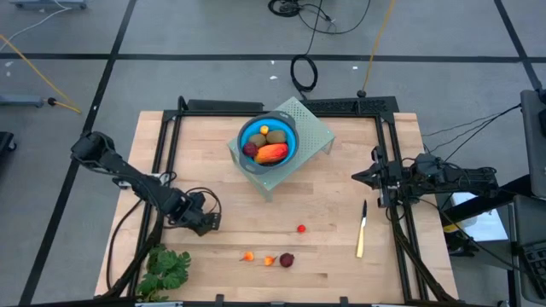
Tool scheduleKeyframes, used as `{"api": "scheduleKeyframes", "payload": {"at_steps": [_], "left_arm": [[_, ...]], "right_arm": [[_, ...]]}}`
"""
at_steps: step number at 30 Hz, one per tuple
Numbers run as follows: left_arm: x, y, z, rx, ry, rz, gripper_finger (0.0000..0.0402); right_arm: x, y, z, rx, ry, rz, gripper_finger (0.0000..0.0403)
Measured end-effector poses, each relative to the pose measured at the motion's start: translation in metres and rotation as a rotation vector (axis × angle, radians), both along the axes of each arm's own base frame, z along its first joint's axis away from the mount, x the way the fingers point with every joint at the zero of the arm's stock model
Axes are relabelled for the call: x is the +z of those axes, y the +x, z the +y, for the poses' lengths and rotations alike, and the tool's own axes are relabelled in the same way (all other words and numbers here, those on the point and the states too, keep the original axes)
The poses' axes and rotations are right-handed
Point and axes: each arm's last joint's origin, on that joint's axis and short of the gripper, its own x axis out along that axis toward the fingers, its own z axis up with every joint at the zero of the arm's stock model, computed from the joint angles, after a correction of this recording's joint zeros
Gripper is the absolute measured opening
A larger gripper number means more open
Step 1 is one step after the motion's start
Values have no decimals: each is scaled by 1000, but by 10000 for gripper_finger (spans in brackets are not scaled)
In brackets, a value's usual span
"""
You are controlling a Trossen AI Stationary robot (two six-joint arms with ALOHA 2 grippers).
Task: Pick & Place Fruit
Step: Put the red yellow peach into the blue strainer bowl on the shelf
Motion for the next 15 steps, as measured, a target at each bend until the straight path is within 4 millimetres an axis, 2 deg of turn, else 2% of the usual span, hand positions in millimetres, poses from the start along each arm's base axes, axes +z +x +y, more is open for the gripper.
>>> {"api": "scheduleKeyframes", "payload": {"at_steps": [4, 15], "left_arm": [[-6, -1, -2, 0, 8, 22, 266], [-23, 12, -10, -8, 12, 46, 266]], "right_arm": [[0, 0, 0, 0, -1, 0, 0], [1, 0, 0, -1, 1, -7, 0]]}}
